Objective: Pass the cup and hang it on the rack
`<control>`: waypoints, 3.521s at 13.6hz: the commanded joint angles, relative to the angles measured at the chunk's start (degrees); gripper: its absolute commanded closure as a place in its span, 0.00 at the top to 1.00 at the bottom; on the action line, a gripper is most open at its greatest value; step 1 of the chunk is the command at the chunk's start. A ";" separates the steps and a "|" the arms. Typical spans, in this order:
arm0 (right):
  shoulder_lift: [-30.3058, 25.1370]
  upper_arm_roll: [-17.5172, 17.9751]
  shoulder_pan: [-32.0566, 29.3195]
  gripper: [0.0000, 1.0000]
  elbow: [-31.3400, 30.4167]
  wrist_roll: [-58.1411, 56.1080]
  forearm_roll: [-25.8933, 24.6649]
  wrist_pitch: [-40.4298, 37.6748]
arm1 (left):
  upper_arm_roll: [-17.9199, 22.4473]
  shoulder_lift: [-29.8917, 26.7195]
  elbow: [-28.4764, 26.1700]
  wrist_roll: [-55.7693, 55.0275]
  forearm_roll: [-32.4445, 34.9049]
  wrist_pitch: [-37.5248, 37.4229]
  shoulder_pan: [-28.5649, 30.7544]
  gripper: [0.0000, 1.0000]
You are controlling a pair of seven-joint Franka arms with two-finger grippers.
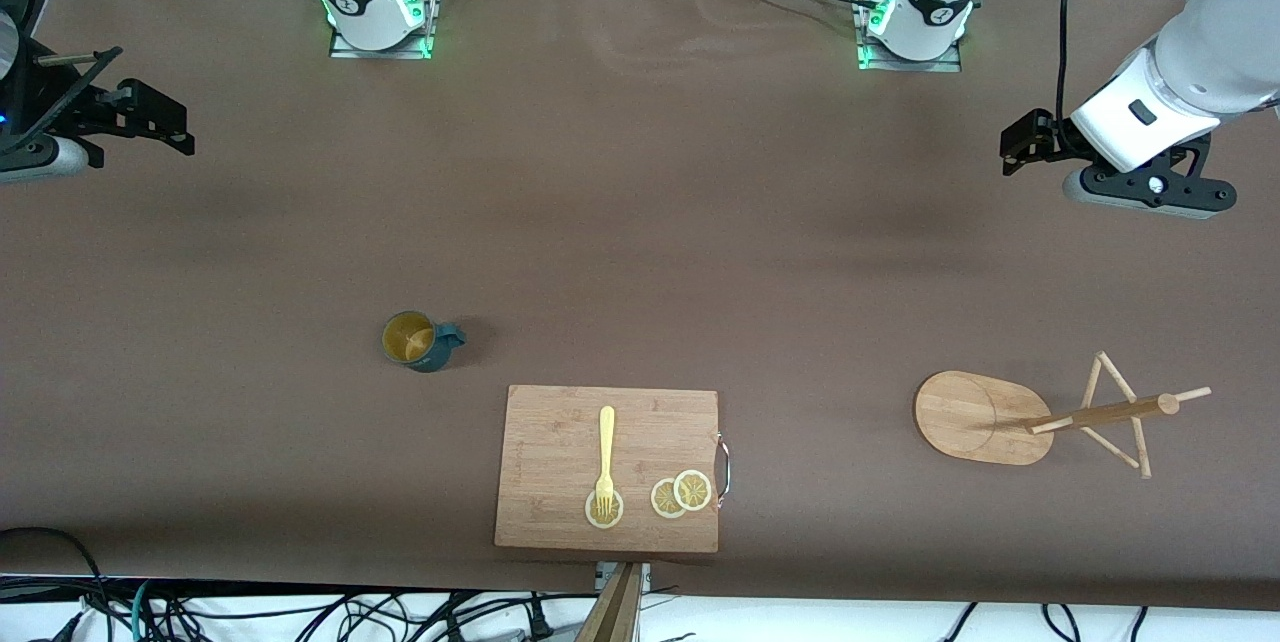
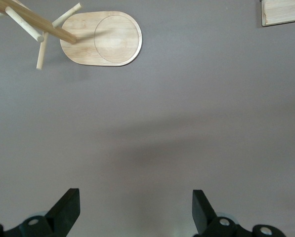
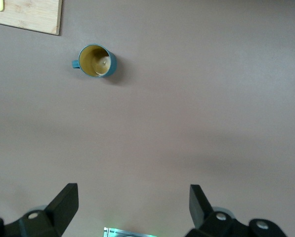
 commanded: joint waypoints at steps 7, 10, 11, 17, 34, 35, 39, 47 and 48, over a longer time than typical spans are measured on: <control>-0.63 0.03 -0.14 1.00 -0.20 0.54 -1.20 -0.01 | -0.01 0.76 2.08 0.81 -0.48 -1.46 -0.15 1.00; -0.45 0.03 -0.14 1.00 -0.20 -0.07 -0.85 0.17 | -0.18 0.76 2.17 0.55 -0.48 -1.46 -0.32 1.00; -0.45 -0.06 -0.22 1.00 -0.29 0.19 -0.85 0.00 | -0.18 0.76 2.08 0.55 -0.48 -1.46 -0.32 1.00; 2.44 0.38 0.21 1.00 -0.12 -0.33 -0.67 2.54 | -0.53 0.76 2.17 0.54 -0.48 -1.46 -0.32 1.00; 23.87 0.30 4.88 1.00 -8.23 6.52 1.00 26.11 | -0.44 0.76 2.26 0.55 -0.57 -1.46 -0.24 1.00; 25.29 0.38 5.31 1.00 -6.63 7.13 1.35 25.14 | -0.44 0.76 2.26 0.55 -0.57 -1.46 -0.24 1.00; 26.70 0.38 5.05 1.00 -6.53 6.97 3.01 25.57 | -0.44 0.76 2.26 0.55 -0.57 -1.46 -0.24 1.00; 31.54 0.38 6.81 0.99 -6.18 7.93 3.64 34.62 | -0.44 0.76 2.26 0.55 -0.57 -1.46 -0.24 1.00; 31.80 0.38 6.81 0.99 -6.09 7.93 3.64 34.63 | -0.44 0.76 2.26 0.55 -0.57 -1.46 -0.24 1.00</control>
